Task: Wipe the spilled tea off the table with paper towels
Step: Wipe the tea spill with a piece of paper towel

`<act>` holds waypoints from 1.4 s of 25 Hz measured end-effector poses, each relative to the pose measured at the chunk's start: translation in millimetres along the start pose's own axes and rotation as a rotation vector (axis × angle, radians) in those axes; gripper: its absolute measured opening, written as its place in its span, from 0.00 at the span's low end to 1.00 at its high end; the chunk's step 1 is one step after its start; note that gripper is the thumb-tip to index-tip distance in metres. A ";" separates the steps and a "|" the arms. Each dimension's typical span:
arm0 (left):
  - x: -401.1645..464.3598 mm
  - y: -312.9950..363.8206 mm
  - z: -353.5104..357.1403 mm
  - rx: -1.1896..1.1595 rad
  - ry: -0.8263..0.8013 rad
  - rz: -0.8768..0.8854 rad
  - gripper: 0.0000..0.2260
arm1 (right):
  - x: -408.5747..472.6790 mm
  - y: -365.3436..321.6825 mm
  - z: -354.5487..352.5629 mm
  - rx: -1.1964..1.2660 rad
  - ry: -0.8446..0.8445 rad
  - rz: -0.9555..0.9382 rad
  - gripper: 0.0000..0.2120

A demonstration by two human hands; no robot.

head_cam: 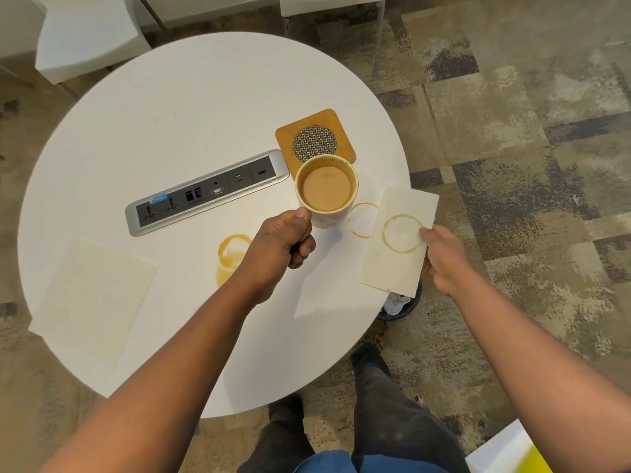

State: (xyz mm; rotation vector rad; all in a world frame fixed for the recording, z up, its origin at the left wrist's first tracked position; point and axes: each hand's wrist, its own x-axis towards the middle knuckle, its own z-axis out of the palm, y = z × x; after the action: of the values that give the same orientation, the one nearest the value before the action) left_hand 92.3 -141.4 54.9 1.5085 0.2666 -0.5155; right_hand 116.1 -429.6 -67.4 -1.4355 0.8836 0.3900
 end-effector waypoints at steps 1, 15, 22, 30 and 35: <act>0.0 -1.5 0.0 -0.008 -0.005 0.000 0.18 | 1.8 1.2 -0.8 -0.023 0.007 -0.028 0.06; -2.2 -5.7 -2.4 -0.041 -0.008 0.014 0.19 | -6.4 11.8 -12.1 0.144 -0.038 -0.074 0.11; -2.8 -6.0 -5.3 -0.042 -0.008 0.019 0.19 | -11.0 8.9 -7.9 -0.050 -0.161 -0.124 0.21; -0.3 -3.8 -9.1 -0.057 -0.006 0.026 0.19 | -22.4 -48.7 10.3 -0.219 0.044 -0.577 0.12; 1.5 -0.2 -11.6 -0.053 -0.006 0.033 0.19 | 0.1 -55.7 33.5 -0.807 0.264 -1.157 0.05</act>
State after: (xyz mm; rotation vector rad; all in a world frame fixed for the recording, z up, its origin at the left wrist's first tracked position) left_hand 95.2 -130.2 53.4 1.4579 0.2486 -0.4828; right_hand 165.5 -405.8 -32.6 -2.5027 -0.0715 -0.3912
